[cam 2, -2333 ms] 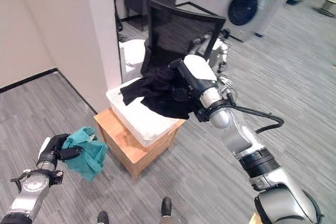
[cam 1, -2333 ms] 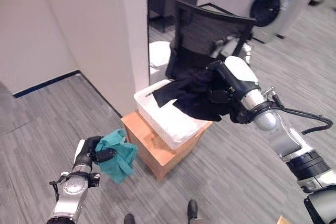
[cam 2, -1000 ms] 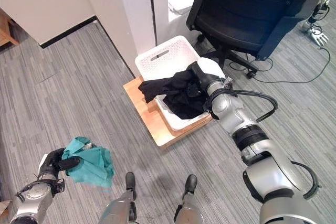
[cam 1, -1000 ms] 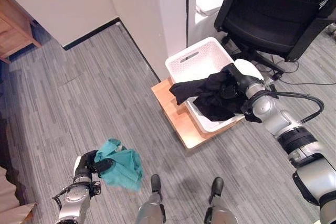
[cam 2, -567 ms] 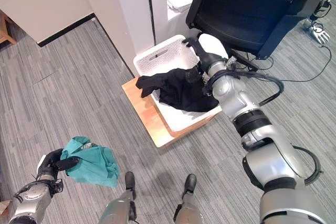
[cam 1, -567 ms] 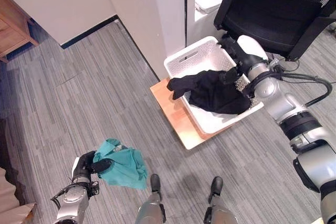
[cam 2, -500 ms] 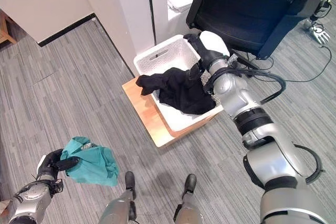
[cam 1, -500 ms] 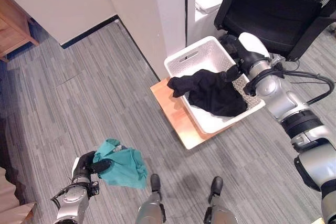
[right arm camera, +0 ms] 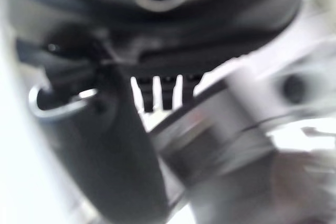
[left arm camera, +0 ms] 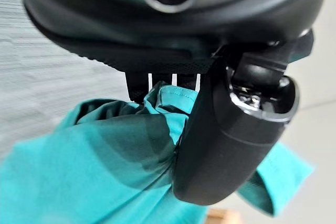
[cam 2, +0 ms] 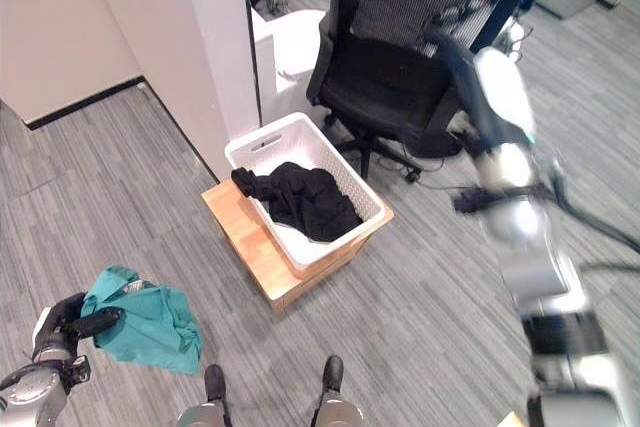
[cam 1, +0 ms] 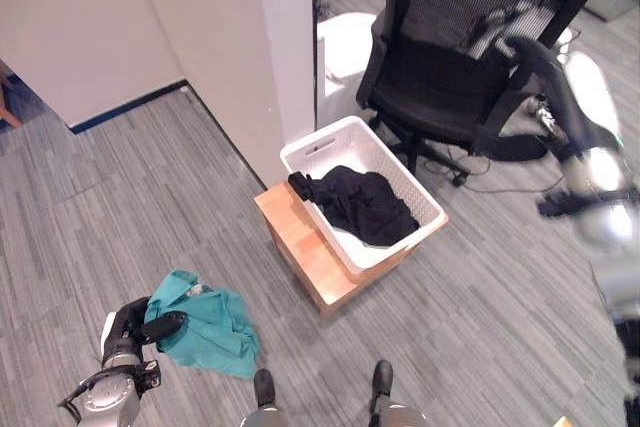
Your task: Pick up bed clothes into laundry basket.
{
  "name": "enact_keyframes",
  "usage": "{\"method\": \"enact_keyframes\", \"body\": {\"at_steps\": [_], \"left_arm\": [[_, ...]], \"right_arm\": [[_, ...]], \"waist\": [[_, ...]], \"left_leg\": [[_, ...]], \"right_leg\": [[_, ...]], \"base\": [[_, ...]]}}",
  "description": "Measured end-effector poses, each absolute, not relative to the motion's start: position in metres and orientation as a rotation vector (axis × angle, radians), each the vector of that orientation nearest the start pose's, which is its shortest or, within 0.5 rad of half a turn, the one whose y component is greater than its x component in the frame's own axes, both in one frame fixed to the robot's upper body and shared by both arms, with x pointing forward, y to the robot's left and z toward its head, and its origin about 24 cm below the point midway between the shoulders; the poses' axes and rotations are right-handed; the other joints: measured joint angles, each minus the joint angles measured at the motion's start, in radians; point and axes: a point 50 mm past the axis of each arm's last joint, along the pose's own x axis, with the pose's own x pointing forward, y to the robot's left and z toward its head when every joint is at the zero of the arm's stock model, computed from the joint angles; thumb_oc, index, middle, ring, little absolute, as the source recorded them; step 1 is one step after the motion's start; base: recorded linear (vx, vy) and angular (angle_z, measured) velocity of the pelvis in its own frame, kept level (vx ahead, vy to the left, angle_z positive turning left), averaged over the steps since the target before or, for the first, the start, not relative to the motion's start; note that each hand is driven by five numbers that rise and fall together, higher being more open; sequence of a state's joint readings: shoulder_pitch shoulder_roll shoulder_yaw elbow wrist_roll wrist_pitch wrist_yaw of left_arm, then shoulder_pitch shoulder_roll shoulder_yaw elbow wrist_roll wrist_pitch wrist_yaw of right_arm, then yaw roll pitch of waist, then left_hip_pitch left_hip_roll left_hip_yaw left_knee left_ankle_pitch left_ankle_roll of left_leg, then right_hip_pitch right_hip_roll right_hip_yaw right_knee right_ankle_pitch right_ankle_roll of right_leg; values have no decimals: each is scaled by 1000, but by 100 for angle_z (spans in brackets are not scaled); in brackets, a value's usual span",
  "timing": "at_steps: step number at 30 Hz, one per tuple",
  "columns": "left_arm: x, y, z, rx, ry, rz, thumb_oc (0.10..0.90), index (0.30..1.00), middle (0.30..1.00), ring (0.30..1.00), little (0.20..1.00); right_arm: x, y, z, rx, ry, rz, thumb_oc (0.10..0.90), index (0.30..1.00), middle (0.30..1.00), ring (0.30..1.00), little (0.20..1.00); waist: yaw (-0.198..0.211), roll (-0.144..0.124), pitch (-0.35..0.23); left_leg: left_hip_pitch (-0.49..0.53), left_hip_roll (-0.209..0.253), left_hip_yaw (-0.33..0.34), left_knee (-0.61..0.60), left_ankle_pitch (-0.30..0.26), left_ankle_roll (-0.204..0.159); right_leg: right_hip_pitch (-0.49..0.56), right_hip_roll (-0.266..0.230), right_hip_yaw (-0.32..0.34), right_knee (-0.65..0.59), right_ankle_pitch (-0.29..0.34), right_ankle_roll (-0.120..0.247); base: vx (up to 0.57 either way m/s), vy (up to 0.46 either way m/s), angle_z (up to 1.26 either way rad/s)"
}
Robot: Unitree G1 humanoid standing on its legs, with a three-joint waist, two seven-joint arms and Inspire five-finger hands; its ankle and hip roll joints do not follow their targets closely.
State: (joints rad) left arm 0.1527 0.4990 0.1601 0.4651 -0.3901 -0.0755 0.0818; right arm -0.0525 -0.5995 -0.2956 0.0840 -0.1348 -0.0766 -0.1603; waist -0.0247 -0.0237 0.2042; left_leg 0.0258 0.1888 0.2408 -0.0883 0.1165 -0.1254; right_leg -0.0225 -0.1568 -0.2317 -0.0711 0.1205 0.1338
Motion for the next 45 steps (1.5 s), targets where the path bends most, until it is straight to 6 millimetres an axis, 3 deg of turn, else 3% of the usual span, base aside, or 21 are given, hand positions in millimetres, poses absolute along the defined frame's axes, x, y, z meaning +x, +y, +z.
{"method": "enact_keyframes", "body": {"at_steps": [1, 2, 4, 6, 8, 10, 12, 14, 19, 22, 24, 29, 33, 42, 45], "left_arm": [[176, 334, -24, 122, 404, 462, 400, 300, 300, 300, 300], [182, 333, -21, 116, 382, 463, 400, 300, 300, 300, 300], [183, 335, -19, 115, 372, 478, 400, 300, 300, 300, 300], [185, 339, -14, 117, 356, 496, 400, 300, 300, 300, 300], [197, 344, 1, 140, 278, 513, 400, 300, 300, 300, 300], [205, 347, 13, 158, 232, 516, 400, 300, 300, 300, 300], [225, 334, 28, 158, 152, 497, 400, 300, 300, 300, 300], [246, 308, 43, 164, 62, 427, 400, 300, 300, 300, 300], [275, 244, 85, 249, -157, 174, 400, 300, 300, 300, 300], [286, 229, 107, 271, -257, 125, 400, 300, 300, 300, 300], [295, 225, 125, 287, -333, 119, 400, 300, 300, 300, 300], [305, 215, 146, 373, -418, 100, 400, 300, 300, 300, 300], [311, 216, 140, 399, -387, 113, 400, 300, 300, 300, 300], [328, 220, 116, 570, -258, 147, 400, 300, 300, 300, 300], [333, 222, 113, 633, -219, 153, 400, 300, 300, 300, 300]], "right_arm": [[226, -352, 59, -664, 171, -513, 800, 900, 900, 900, 900], [186, -371, 1, -629, 484, -563, 800, 900, 900, 900, 900], [137, -374, -50, -581, 756, -582, 800, 900, 900, 900, 900], [77, -369, -92, -559, 1067, -550, 800, 900, 900, 900, 900], [25, -349, -122, -544, 1353, -461, 800, 900, 900, 900, 900], [4, -337, -132, -542, 1434, -409, 800, 900, 900, 900, 900], [-9, -321, -141, -542, 1498, -335, 800, 900, 900, 900, 900], [-10, -306, -148, -517, 1523, -271, 800, 900, 900, 900, 900], [26, -281, -157, -432, 1412, -227, 800, 900, 900, 900, 900], [28, -278, -158, -450, 1411, -192, 800, 900, 900, 900, 900], [30, -278, -158, -461, 1413, -180, 800, 900, 900, 900, 900], [40, -279, -157, -470, 1389, -173, 800, 900, 900, 900, 900], [53, -282, -154, -483, 1346, -184, 800, 900, 900, 900, 900], [52, -293, -150, -507, 1350, -211, 800, 900, 900, 900, 900], [63, -292, -149, -529, 1318, -203, 800, 900, 900, 900, 900]], "waist": [[-23, 0, -28], [-51, 19, -43], [-71, 42, -59], [-85, 71, -73], [-90, 94, -83], [-101, 105, -88], [-101, 102, -87], [-85, 99, -89], [-125, 99, -89], [-131, 109, -84], [-156, 122, -79], [-179, 148, -65], [-195, 163, -55], [-233, 160, -44], [-252, 162, -15]], "left_leg": [[16, -9, 11, 0, -12, 1], [20, -15, 21, -1, -23, 15], [24, -19, 25, -1, -25, 18], [30, -19, 35, -1, -34, 11], [35, -13, 44, -5, -35, 8], [39, -13, 45, -5, -36, 6], [49, -13, 43, 0, -36, 6], [50, -16, 37, -3, -32, 8], [52, -14, 44, -4, -33, 8], [55, -13, 47, 0, -31, 6], [59, -14, 50, 0, -26, 0], [65, -14, 61, 0, -29, 0], [71, -11, 83, -1, -35, -1], [30, -5, 110, 0, -33, -8], [14, 2, 135, 0, -33, -8]], "right_leg": [[2, -6, 18, -1, 0, 2], [3, -20, 24, -3, 5, 8], [3, -22, 35, -4, 8, 12], [4, -21, 49, -21, 16, 12], [9, -14, 52, -20, 17, 11], [10, -15, 54, -21, 17, 8], [12, -14, 58, -20, 17, 5], [17, -18, 58, -20, 18, 5], [12, -14, 71, -26, 24, 4], [14, -12, 71, -26, 26, 8], [17, -12, 72, -26, 24, 12], [12, -8, 83, -26, 21, 16], [5, -3, 102, -26, 23, 14], [-56, 6, 125, -20, 28, 7], [-86, 13, 143, -20, 30, 5]], "base": [[-16, -2, -26], [-16, -3, -26], [-16, -8, -16], [-22, -6, -21], [-43, -25, -14], [-20, -40, -9], [-11, -27, 4], [-3, -44, 6], [16, -28, -5], [13, -10, -4], [16, -9, -1], [33, -18, -7], [54, -45, -16], [4, -55, -9], [18, -95, -18]]}}
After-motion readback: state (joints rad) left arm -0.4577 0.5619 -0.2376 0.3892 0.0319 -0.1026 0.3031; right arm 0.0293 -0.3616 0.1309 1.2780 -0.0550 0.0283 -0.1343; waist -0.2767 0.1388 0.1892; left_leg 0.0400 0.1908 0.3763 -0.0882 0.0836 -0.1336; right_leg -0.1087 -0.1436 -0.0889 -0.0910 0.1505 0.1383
